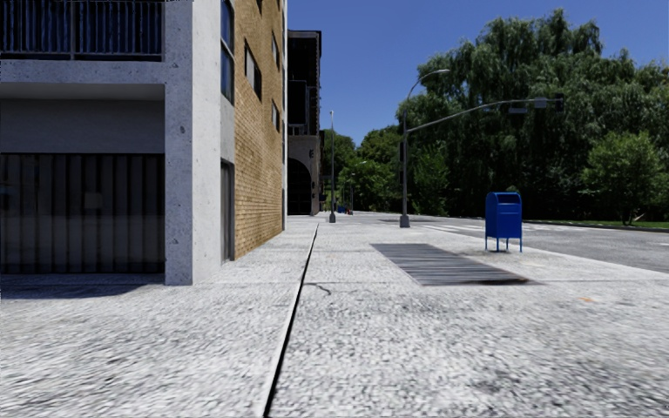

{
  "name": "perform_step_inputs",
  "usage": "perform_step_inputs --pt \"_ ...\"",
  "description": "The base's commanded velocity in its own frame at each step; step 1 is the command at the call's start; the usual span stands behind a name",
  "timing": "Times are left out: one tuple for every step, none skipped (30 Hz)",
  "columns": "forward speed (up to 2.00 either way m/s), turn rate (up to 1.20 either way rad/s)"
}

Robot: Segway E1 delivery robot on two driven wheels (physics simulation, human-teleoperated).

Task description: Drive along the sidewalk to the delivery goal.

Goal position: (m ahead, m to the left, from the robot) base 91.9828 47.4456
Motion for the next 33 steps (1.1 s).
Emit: perform_step_inputs --pt "2.00 0.00" --pt "2.00 0.00" --pt "2.00 0.00" --pt "2.00 0.00" --pt "2.00 0.00" --pt "2.00 0.00" --pt "2.00 0.00" --pt "2.00 0.00" --pt "2.00 0.00" --pt "2.00 0.00" --pt "2.00 0.00" --pt "2.00 0.00" --pt "2.00 0.00" --pt "2.00 0.02" --pt "2.00 0.09" --pt "2.00 0.11" --pt "2.00 0.11" --pt "2.00 0.11" --pt "2.00 0.12" --pt "2.00 0.14" --pt "2.00 0.14" --pt "2.00 0.14" --pt "2.00 0.15" --pt "2.00 0.15" --pt "2.00 0.15" --pt "2.00 0.15" --pt "2.00 0.15" --pt "2.00 0.15" --pt "2.00 0.15" --pt "2.00 0.15" --pt "2.00 0.15" --pt "2.00 0.15" --pt "2.00 0.15"
